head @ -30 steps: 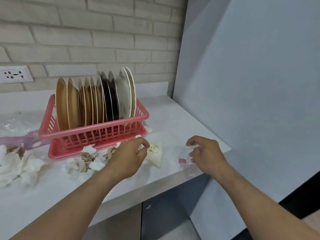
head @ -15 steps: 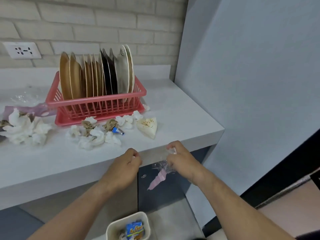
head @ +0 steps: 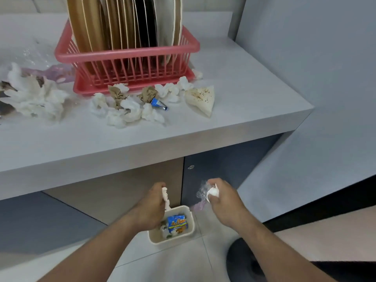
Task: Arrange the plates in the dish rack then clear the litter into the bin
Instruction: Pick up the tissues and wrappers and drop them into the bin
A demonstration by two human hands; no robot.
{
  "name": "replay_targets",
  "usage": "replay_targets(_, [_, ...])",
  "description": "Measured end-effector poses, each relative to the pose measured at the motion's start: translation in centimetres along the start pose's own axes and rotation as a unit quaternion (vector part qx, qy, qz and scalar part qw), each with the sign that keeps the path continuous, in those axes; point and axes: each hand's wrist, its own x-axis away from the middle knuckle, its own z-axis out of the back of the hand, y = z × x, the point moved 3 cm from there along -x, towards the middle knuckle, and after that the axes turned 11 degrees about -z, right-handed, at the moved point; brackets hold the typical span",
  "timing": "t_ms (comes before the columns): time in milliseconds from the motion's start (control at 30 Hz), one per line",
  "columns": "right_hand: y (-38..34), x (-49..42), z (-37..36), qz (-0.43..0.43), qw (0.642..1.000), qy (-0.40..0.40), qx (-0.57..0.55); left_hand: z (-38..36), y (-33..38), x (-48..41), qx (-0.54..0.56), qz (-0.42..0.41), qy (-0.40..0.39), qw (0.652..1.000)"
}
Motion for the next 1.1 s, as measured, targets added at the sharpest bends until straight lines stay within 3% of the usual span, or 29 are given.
replay_targets(233, [8.2,-5.7,-13.5,-0.078,0.996,0.01,-0.032,-7.4,-12.8,-3.0,-0.033,0.018,0.08,0.996])
replay_targets(667, [19.1,-20.0,-33.4,0.036,0.989,-0.041,0.14,-22.4,-34.1,-12.3,-0.144,-0.049,0.029,0.988])
replay_targets(900, [22.4,-24.5,-39.0,0.057,0.96,-0.096,0.257,-26.3,-39.4,-16.4,-0.219,-0.015,-0.032,0.975])
replay_targets(1100, [22.5,-24.6,-38.2,0.056,0.95,-0.119,0.284,-25.3,-38.7,-16.1,-0.255,-0.038,0.019,0.966])
